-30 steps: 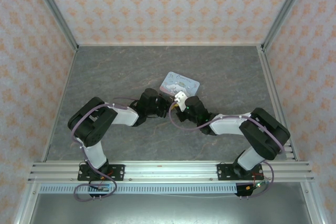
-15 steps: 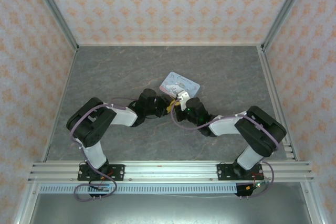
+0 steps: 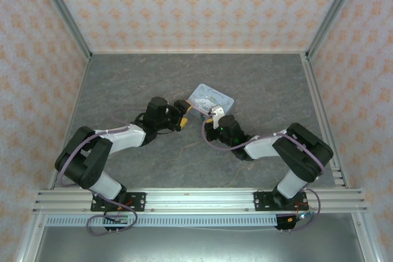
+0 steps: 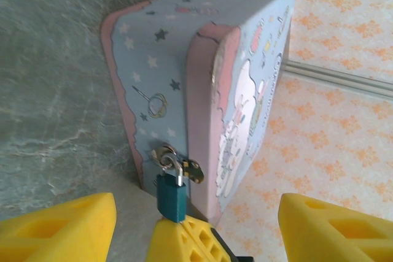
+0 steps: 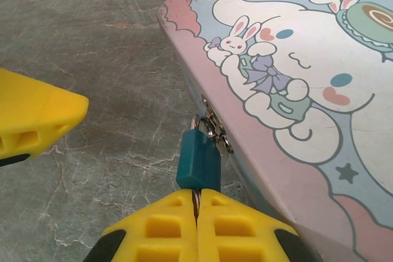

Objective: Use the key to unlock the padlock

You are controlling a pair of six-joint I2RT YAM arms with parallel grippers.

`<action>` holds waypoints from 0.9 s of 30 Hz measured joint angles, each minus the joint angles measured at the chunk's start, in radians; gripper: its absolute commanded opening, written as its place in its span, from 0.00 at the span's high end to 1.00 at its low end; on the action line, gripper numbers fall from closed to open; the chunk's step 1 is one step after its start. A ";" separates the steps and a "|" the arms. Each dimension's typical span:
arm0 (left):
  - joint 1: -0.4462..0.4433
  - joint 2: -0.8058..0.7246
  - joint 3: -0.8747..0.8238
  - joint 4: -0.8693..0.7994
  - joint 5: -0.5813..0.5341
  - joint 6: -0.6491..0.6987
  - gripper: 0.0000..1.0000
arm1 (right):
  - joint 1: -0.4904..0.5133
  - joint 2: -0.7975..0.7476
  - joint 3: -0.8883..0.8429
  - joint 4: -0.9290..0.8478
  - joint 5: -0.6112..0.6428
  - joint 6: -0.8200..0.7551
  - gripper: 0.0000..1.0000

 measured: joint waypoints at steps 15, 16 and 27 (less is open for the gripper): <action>-0.075 0.106 0.059 -0.005 0.022 0.021 0.43 | 0.010 0.000 -0.002 -0.006 0.003 -0.088 1.00; -0.082 0.121 0.065 -0.004 0.027 0.020 0.44 | 0.018 0.000 -0.002 -0.010 0.012 -0.103 1.00; -0.119 0.209 0.106 0.044 0.039 -0.006 0.57 | 0.076 -0.006 -0.002 -0.048 0.108 -0.253 1.00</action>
